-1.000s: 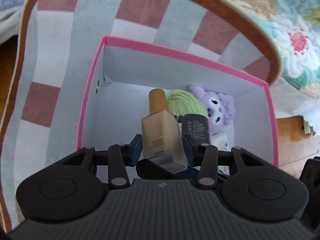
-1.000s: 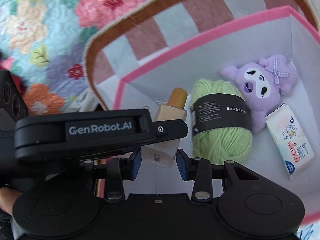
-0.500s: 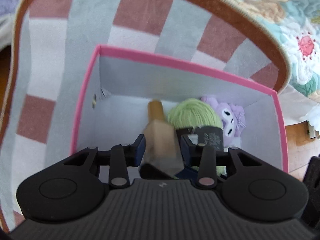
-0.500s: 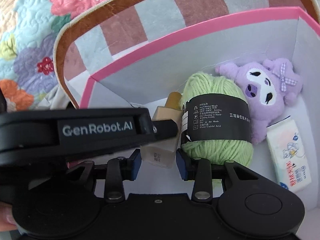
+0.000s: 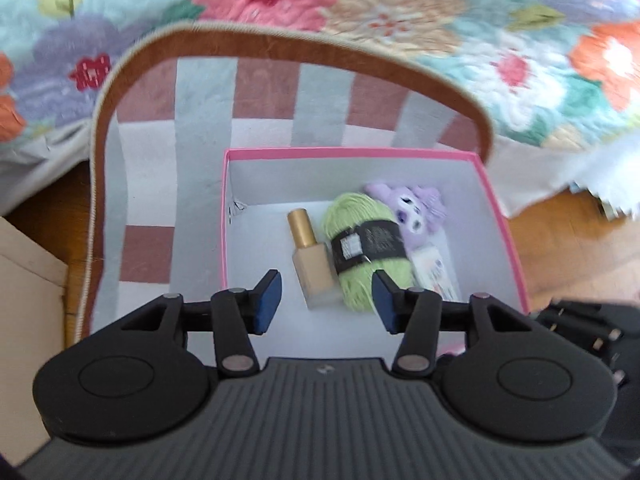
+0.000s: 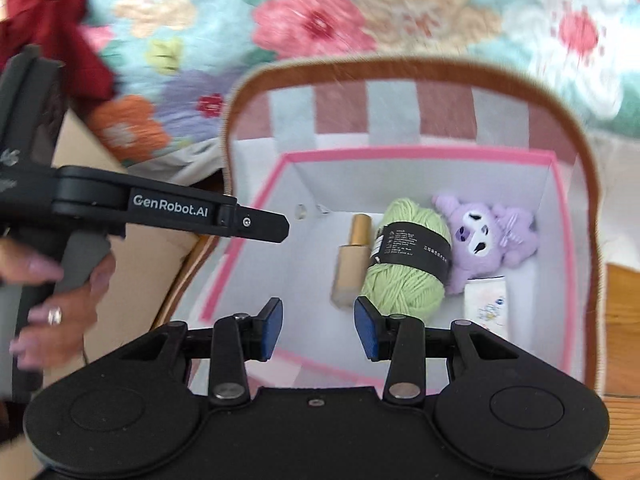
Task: Organize objects
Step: 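Lower the left tool onto the clear mask box and close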
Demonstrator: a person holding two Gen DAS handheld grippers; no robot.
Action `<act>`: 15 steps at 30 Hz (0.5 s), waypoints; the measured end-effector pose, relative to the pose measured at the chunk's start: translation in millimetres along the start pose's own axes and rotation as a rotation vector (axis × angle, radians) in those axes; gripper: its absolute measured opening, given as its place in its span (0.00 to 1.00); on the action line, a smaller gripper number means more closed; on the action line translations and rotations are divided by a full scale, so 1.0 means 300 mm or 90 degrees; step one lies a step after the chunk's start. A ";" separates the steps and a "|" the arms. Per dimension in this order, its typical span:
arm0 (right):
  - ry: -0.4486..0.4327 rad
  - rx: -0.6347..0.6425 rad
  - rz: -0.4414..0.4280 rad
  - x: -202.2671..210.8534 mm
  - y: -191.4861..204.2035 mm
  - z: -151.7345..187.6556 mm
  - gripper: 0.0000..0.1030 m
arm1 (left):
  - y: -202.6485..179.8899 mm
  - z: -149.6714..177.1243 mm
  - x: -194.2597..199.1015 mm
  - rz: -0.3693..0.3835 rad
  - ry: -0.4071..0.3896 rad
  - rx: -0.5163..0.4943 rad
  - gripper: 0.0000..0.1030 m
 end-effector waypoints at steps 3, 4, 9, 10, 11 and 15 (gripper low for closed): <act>-0.007 0.050 -0.002 0.121 0.056 0.000 0.45 | -0.014 0.039 0.094 0.010 0.011 -0.019 0.51; -0.007 0.066 -0.008 0.151 0.077 -0.002 0.45 | -0.013 0.050 0.124 0.014 0.017 -0.017 0.51; 0.009 0.118 -0.054 0.268 0.169 0.030 0.45 | -0.009 0.104 0.238 0.043 0.013 -0.016 0.52; 0.009 0.122 -0.061 0.280 0.186 0.039 0.45 | -0.005 0.118 0.249 0.043 0.013 -0.017 0.52; 0.010 0.124 -0.069 0.289 0.203 0.050 0.45 | 0.003 0.134 0.256 0.043 0.015 -0.018 0.52; 0.022 0.132 -0.090 0.279 0.269 0.109 0.45 | 0.048 0.218 0.240 0.042 0.037 -0.016 0.52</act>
Point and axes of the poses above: each gripper's, at about its wrist camera, not at the fingertips, and x roughly against the way its jaws point, y to its left, z to its underside, the point moved 2 cm from there along -x, roughly the way its jaws point, and after that the axes turned 15 degrees about x, right-handed, at the moved point
